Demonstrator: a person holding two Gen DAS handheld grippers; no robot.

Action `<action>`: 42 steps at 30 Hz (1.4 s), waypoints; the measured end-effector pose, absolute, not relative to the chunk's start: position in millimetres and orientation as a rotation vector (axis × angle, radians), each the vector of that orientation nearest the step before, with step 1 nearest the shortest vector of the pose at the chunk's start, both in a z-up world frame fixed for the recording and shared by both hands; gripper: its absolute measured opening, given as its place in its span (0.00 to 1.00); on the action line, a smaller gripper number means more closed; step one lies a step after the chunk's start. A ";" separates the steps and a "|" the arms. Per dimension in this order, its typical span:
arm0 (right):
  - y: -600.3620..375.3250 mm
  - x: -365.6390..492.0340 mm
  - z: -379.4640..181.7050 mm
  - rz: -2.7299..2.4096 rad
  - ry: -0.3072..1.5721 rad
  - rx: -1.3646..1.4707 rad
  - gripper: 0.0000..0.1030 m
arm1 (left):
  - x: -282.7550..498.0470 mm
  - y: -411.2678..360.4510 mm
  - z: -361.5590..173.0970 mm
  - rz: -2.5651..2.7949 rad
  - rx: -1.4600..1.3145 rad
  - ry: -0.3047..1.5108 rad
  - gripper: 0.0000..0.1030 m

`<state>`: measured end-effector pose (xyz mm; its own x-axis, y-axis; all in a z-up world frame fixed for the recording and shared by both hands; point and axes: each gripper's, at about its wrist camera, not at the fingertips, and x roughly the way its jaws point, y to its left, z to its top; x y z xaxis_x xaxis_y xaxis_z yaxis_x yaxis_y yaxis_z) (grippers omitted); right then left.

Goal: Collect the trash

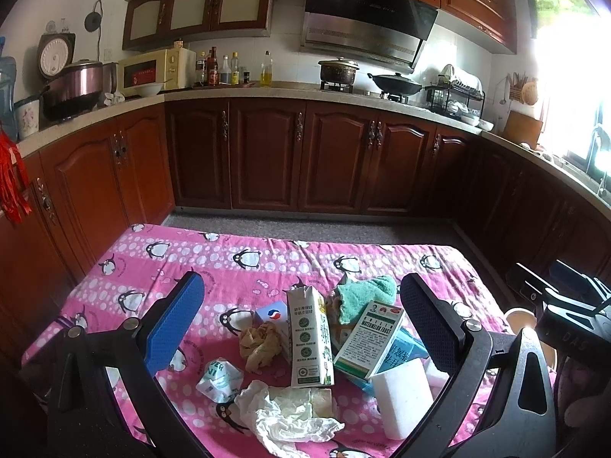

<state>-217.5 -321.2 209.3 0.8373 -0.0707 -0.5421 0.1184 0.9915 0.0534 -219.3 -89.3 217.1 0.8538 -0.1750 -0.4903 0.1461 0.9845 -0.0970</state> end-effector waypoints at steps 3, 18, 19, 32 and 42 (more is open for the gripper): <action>-321.8 -216.9 209.4 -0.097 0.569 0.088 0.94 | -219.4 -89.0 216.9 -0.171 -0.058 0.523 0.99; -318.9 -217.2 206.7 -0.098 0.571 0.089 0.94 | -218.9 -88.9 214.7 -0.167 -0.067 0.540 0.99; -318.8 -217.1 206.5 -0.097 0.571 0.089 0.94 | -219.1 -89.0 214.2 -0.167 -0.067 0.541 0.99; -318.4 -216.8 203.2 -0.086 0.576 0.099 0.94 | -218.7 -92.0 212.0 -0.158 -0.050 0.532 0.99; -315.6 -214.7 202.5 -0.082 0.580 0.091 0.94 | -218.0 -89.3 211.2 -0.154 -0.048 0.530 0.99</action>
